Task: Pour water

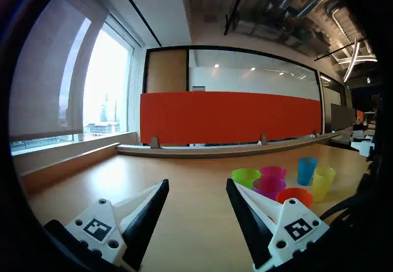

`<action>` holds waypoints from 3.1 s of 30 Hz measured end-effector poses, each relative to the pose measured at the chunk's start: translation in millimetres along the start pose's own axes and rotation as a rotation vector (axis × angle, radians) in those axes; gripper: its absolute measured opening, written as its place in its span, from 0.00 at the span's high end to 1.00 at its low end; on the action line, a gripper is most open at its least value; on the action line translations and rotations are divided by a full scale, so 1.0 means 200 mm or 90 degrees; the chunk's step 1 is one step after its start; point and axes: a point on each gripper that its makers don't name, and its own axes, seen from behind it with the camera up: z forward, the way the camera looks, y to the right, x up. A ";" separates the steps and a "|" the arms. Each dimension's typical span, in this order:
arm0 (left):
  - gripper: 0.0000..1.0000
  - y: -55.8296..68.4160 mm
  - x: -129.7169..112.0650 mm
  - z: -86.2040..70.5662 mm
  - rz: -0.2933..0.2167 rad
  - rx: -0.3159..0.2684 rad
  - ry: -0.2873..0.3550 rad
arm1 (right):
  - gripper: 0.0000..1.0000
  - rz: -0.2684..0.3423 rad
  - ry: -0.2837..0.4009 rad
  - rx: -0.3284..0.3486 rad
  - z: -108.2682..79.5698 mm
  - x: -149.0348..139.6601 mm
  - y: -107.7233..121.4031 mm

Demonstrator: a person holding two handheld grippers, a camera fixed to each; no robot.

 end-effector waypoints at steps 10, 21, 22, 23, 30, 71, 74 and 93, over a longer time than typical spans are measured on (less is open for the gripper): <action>0.14 0.00 0.00 0.00 0.000 0.000 0.000 | 0.00 -0.001 0.000 0.000 0.00 0.00 0.00; 0.14 0.00 0.00 0.00 0.001 0.000 0.000 | 0.00 0.000 0.000 0.000 0.00 0.00 -0.01; 0.14 0.00 0.00 0.00 0.001 0.000 0.000 | 0.01 0.000 0.000 0.000 0.00 0.00 -0.01; 0.14 0.00 0.00 0.00 0.001 0.000 0.000 | 0.01 0.000 0.000 0.000 0.00 0.00 -0.01; 0.14 0.00 0.00 0.00 0.000 -0.002 -0.001 | 0.01 -0.001 0.000 -0.002 0.00 0.00 0.00; 0.14 -0.01 0.90 0.15 0.016 -0.085 -0.010 | 0.01 0.001 -0.021 0.079 0.14 0.94 -0.11; 0.14 -0.01 0.94 0.16 0.010 -0.091 -0.018 | 0.01 0.004 -0.019 0.080 0.16 1.00 -0.10; 0.14 0.04 1.02 0.20 -0.016 -0.158 -0.043 | 0.01 -0.015 -0.030 0.129 0.17 1.03 -0.16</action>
